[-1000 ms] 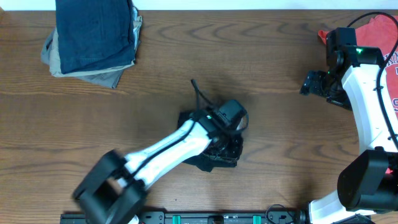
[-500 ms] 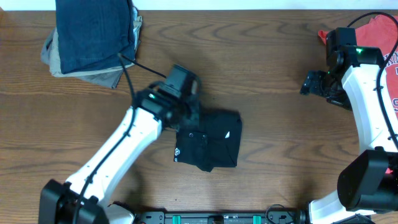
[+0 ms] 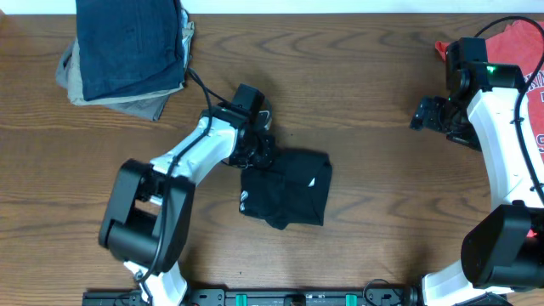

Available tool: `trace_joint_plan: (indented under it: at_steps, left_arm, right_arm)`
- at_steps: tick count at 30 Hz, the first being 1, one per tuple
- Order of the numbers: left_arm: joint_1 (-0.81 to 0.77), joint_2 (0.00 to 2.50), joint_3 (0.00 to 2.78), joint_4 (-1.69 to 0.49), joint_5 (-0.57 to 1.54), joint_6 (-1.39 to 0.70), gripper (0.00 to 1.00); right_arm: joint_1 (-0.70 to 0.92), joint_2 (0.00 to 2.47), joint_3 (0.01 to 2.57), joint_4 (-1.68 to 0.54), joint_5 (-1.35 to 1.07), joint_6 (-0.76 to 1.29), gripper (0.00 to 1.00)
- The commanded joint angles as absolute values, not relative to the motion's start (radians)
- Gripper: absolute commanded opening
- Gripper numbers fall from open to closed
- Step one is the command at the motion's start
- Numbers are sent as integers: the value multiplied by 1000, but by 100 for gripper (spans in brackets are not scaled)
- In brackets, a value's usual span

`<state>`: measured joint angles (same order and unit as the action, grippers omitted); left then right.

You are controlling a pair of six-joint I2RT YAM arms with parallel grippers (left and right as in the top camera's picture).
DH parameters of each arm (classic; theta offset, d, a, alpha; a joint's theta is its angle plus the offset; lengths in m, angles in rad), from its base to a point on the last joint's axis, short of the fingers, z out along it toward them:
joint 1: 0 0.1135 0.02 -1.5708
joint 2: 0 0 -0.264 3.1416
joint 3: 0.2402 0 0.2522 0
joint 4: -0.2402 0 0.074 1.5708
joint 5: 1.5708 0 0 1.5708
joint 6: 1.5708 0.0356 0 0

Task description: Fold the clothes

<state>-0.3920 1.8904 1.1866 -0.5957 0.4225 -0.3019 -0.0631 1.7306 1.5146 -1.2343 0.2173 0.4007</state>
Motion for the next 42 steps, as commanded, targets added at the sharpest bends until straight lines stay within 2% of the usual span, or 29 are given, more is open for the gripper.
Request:
trace_joint_plan:
  at_steps: [1, 5, 15, 23, 28, 36, 39, 42]
  left_arm:
    - [-363, 1930, 1182, -589, 408, -273, 22]
    - [-346, 1884, 1193, -652, 408, -274, 12]
    - [-344, 1629, 1204, -857, 409, -294, 12]
    - [-355, 1640, 1148, -976, 412, -334, 13]
    - [-387, 1646, 1037, -924, 412, -355, 12]
    - [-395, 1646, 838, -682, 410, -362, 17]
    - [-393, 1642, 839, -695, 408, -361, 9]
    - [-393, 1618, 865, -732, 408, -361, 7]
  right_arm:
    - [-72, 1727, 1522, -1234, 224, 392, 99]
    - [-72, 1727, 1522, -1234, 224, 392, 99]
    - [-72, 1727, 1522, -1234, 224, 392, 99]
    - [-72, 1727, 1522, -1234, 224, 392, 99]
    - [-72, 1727, 1522, -1234, 224, 392, 99]
    - [-72, 1727, 1522, -1234, 224, 392, 99]
    - [-72, 1727, 1522, -1234, 224, 392, 99]
    - [-72, 1727, 1522, -1234, 224, 392, 99]
